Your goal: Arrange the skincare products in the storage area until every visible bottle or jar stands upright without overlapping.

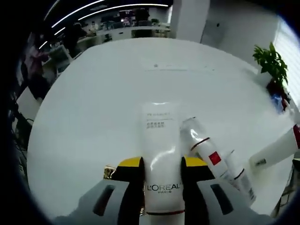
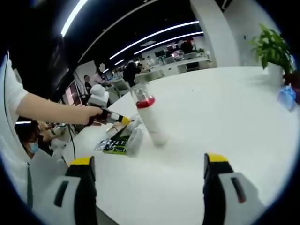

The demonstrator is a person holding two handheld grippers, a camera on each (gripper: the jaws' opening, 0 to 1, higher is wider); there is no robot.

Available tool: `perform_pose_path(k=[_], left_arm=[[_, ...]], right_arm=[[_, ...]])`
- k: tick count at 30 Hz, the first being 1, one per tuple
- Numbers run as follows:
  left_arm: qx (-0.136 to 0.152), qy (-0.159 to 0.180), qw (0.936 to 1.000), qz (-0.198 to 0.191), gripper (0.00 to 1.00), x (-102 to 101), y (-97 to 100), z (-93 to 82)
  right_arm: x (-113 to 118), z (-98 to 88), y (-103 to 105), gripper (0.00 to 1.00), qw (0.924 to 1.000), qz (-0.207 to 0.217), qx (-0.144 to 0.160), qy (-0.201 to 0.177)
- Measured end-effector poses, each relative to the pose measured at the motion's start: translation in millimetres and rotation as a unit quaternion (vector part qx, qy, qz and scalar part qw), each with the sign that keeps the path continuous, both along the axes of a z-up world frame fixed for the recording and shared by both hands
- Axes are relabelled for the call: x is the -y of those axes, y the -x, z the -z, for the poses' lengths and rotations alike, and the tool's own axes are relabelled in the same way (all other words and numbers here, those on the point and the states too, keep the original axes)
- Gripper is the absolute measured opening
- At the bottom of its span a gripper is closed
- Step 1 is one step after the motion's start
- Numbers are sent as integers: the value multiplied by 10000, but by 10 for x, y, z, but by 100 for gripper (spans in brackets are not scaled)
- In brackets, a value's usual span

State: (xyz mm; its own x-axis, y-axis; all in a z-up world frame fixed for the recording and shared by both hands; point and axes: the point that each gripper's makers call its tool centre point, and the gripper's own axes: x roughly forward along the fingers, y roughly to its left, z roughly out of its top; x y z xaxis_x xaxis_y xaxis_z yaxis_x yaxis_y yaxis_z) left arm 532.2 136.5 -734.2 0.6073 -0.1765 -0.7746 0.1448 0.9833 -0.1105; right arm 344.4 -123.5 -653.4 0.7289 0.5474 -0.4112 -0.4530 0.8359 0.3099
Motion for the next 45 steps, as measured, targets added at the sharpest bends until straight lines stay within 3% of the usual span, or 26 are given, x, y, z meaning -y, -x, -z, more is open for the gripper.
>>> perform_pose_path(k=[14, 22, 29, 38, 45], left_arm=[[508, 311, 9981, 183, 28, 69, 84, -320], [878, 553, 9945, 176, 28, 35, 173, -631], [1217, 606, 9902, 317, 28, 77, 256, -875], [1500, 491, 9856, 600, 28, 130, 411, -1039], [1659, 487, 9820, 762, 28, 177, 533, -1173]], right_arm=[[-80, -121, -13, 96, 9999, -70, 138, -32], [-158, -194, -27, 96, 9996, -169, 209, -31], [-211, -248, -42, 96, 9992, -290, 272, -11], [-316, -359, -31, 96, 9984, -423, 371, -8], [-444, -504, -32, 96, 9973, -482, 504, -220]])
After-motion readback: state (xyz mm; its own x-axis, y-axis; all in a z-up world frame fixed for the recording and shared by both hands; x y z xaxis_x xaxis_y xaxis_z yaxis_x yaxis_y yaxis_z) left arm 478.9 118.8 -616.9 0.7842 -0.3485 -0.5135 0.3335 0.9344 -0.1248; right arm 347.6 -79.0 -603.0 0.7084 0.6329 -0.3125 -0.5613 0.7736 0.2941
